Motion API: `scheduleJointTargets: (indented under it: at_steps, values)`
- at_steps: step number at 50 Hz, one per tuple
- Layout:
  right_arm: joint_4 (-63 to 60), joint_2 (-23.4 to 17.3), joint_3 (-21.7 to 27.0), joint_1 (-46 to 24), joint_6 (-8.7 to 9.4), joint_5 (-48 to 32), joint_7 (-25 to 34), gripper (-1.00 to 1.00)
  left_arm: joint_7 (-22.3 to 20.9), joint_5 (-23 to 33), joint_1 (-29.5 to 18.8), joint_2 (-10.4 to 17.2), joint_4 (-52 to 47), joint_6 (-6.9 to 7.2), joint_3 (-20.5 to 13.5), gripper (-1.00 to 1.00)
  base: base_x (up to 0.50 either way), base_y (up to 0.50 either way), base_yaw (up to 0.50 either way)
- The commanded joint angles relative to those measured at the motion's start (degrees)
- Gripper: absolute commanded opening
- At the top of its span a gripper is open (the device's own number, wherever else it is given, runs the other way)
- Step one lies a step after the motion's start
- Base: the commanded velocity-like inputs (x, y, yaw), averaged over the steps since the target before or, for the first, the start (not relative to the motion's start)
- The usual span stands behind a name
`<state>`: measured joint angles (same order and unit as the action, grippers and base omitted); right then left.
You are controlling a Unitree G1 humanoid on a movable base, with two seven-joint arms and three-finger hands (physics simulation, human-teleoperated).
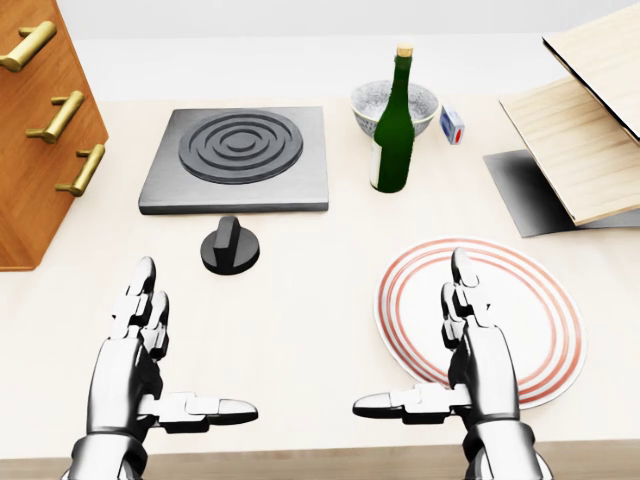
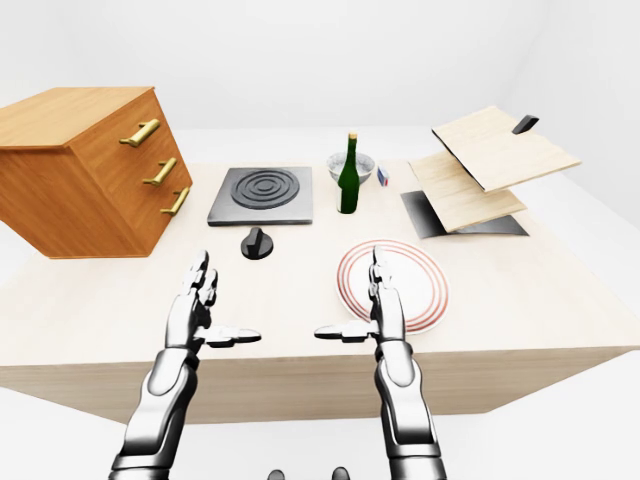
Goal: Turn on the stove.
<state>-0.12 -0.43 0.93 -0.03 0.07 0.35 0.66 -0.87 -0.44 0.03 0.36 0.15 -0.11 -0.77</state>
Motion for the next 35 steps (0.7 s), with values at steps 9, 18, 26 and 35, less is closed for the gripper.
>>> scheduleJointTargets:
  at_steps: [9, 18, 26, 35]
  values:
    - [1.01, -0.85, 1.63, -0.51, 0.07, 0.31, 0.80, 1.00, -0.88, -0.05, -0.35, 0.59, 1.96, -2.01, -1.10, 1.00, 0.13, 0.00, 0.00]
    - [1.89, -0.88, 1.66, -0.71, -0.53, 0.07, 0.67, 1.00, -0.87, 0.50, 0.78, 0.49, -0.50, -1.55, -0.77, 1.00, 0.30, 0.00, 0.00]
    - [1.73, -0.82, 1.53, -0.57, -0.75, 0.09, 0.81, 1.00, -0.84, 0.35, 0.64, 0.52, -0.52, -1.31, -0.94, 1.00, 0.31, 0.00, 0.00]
    - [1.71, -0.81, 1.54, -0.60, -0.75, 0.14, 0.80, 1.00, -0.88, 0.23, 0.53, 0.52, -0.45, -1.26, -0.97, 1.00, 0.28, 0.00, 0.00]
